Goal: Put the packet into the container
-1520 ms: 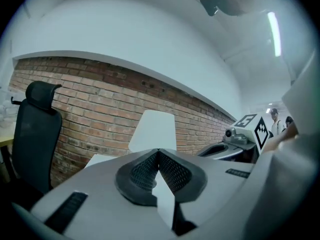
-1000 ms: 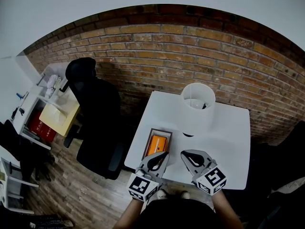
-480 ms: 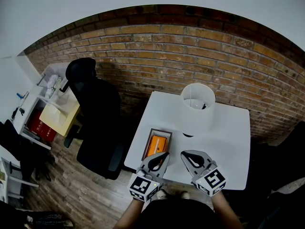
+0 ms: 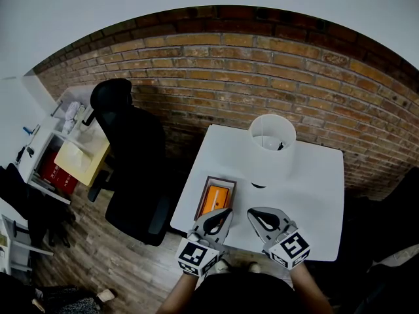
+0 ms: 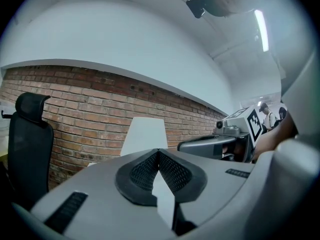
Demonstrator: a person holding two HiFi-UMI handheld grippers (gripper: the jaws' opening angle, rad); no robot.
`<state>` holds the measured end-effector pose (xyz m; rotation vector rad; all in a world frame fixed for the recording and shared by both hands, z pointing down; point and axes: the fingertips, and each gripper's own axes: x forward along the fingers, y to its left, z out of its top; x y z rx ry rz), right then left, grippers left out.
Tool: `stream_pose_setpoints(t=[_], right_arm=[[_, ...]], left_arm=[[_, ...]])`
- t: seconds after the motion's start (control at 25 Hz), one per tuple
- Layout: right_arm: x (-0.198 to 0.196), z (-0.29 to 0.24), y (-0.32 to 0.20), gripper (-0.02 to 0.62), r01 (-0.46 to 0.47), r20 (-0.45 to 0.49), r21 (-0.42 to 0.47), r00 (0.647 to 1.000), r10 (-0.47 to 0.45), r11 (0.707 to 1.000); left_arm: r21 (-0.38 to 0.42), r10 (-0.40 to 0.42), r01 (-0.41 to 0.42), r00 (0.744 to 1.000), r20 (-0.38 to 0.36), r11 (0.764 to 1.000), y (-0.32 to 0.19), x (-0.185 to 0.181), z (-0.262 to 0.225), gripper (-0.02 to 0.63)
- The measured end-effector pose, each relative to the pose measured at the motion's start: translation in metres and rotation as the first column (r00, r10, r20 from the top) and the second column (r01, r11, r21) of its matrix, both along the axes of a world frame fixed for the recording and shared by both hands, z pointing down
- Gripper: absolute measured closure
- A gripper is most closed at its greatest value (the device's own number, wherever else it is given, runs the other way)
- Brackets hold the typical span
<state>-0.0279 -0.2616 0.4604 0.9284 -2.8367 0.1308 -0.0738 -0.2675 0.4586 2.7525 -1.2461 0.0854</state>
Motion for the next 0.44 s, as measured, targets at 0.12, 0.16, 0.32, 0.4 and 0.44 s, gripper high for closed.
stream_pose_setpoints(t=[0.12, 0.16, 0.32, 0.4, 0.44], right_arm=[[-0.0003, -0.0007, -0.0007, 0.591, 0.005, 0.003, 0.001, 1.0, -0.005, 1.0], [-0.0003, -0.001, -0.0009, 0.591, 0.006, 0.004, 0.0, 1.0, -0.006, 1.0], [-0.0003, -0.0017, -0.002, 0.591, 0.01, 0.001, -0.002, 1.0, -0.01, 1.0], [-0.0002, -0.0006, -0.0018, 0.591, 0.014, -0.004, -0.003, 1.0, -0.014, 1.0], [-0.0001, 0.0001, -0.0017, 0.591, 0.016, -0.007, -0.003, 1.0, -0.016, 1.0]], left_arm=[[-0.014, -0.004, 0.004, 1.0, -0.003, 1.0, -0.0007, 0.0004, 0.0019, 0.598], [-0.018, -0.007, 0.007, 1.0, -0.004, 1.0, -0.0011, 0.0006, 0.0021, 0.597], [-0.013, -0.009, 0.009, 1.0, 0.016, 1.0, -0.0039, 0.0025, 0.003, 0.598], [-0.012, -0.01, 0.01, 1.0, 0.016, 1.0, -0.0051, 0.0032, 0.0033, 0.598], [-0.013, -0.01, 0.01, 1.0, 0.015, 1.0, -0.0056, 0.0035, 0.0035, 0.598]])
